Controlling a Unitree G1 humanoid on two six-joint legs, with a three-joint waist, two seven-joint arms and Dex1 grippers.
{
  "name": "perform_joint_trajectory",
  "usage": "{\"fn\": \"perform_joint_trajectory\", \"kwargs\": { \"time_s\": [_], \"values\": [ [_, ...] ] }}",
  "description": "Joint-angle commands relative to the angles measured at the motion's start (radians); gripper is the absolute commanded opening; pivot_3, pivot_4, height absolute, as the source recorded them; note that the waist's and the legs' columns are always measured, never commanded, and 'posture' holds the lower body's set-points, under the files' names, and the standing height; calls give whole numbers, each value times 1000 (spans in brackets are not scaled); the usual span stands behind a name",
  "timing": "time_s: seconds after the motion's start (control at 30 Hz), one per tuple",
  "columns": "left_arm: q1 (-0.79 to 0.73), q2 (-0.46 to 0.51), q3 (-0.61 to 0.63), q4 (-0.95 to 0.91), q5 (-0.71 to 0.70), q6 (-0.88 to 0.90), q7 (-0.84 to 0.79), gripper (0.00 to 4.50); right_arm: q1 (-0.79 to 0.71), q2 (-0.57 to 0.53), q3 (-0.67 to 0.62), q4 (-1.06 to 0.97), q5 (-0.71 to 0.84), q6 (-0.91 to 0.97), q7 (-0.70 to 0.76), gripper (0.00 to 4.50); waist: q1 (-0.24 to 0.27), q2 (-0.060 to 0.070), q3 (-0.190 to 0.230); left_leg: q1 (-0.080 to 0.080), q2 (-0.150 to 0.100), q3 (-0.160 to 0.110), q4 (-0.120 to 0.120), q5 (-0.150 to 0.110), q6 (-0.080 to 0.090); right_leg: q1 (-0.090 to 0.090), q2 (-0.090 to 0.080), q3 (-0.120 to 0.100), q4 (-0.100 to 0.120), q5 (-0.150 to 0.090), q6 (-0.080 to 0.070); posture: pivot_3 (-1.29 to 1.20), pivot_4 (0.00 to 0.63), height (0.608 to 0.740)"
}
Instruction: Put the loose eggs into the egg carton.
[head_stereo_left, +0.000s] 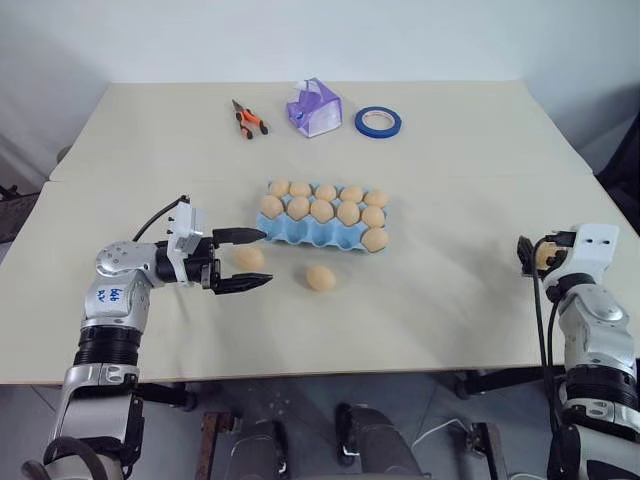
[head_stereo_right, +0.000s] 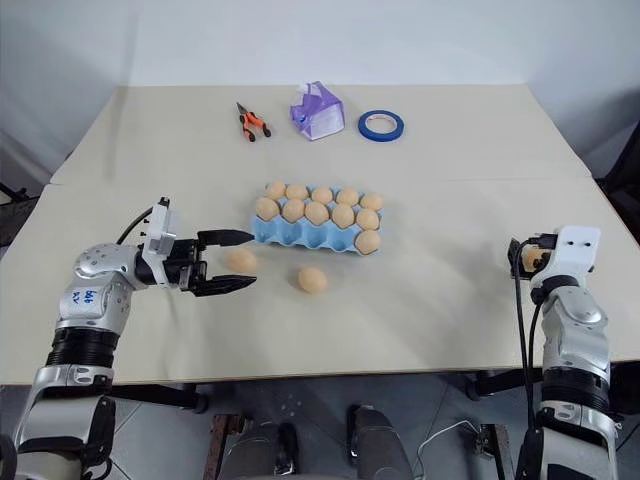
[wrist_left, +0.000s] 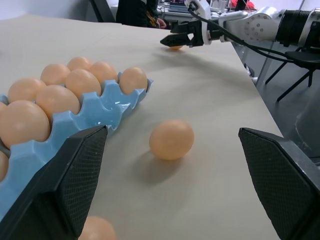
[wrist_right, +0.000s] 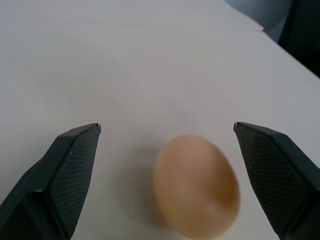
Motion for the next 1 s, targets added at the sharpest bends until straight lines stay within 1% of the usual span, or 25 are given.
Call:
{"fn": "perform_joint_trajectory", "kwargs": {
  "time_s": [0.03,0.13,0.23,0.27,0.33,0.37,0.53,0.63,0.73,0.83,0.93,1.0],
  "values": [
    [5,13,24,-51,-30,4,14,4470,-34,-29,-7,41,-1,-31,3,4500,-4,0,0,0,0,0,0,0,0,0,0,0,0,0,0,0,150,740],
    [11,12,28,-61,-31,4,27,4500,-50,-25,-8,60,8,-29,2,3878,-8,0,0,0,0,0,0,1,-2,0,0,0,0,0,0,0,150,740],
    [17,13,32,-71,-33,4,36,4500,-51,-25,-7,62,6,-30,0,2889,-10,0,0,0,0,0,0,1,-2,0,0,0,0,0,0,0,150,740],
    [19,13,33,-73,-33,4,40,4500,-51,-25,-7,60,6,-29,-1,2475,-11,1,0,0,0,0,0,2,-3,0,0,0,0,0,0,0,150,740],
    [22,15,35,-76,-34,2,47,4500,-47,-24,-6,45,9,-19,2,1850,-11,1,0,0,0,0,0,2,-3,0,0,0,1,0,0,0,150,740],
    [24,16,36,-78,-36,1,49,4500,-45,-23,-6,37,11,-14,4,1734,-11,1,0,1,1,0,0,2,-3,0,0,0,1,0,0,0,150,740],
    [38,32,54,-91,-45,7,72,4500,-14,-3,26,-194,51,89,47,1695,-13,2,1,1,1,0,-1,2,-3,0,0,1,1,0,0,0,150,740],
    [53,44,67,-104,-50,13,84,4500,-4,21,70,-368,87,194,69,1695,-14,2,1,1,2,0,-1,1,-3,0,1,2,1,0,0,0,150,740],
    [77,64,90,-118,-54,20,103,4500,-47,76,165,-548,138,319,89,1695,-15,2,0,1,2,-1,-1,0,-2,0,2,2,2,0,0,0,150,740],
    [90,73,101,-125,-59,24,115,4500,-82,123,220,-624,161,404,85,1695,-15,2,1,2,3,0,-1,0,-2,-1,2,2,5,0,-2,0,150,740],
    [104,85,116,-129,-61,28,131,4500,-142,199,331,-674,175,476,100,1695,-11,2,0,2,3,-1,-1,0,-2,-1,2,1,5,-1,-3,0,150,740],
    [109,88,123,-124,-59,23,141,4500,-177,239,409,-669,162,500,124,1695,-11,2,0,1,3,-1,-1,0,-2,-2,2,1,5,-1,-3,0,150,740]
  ]
}}
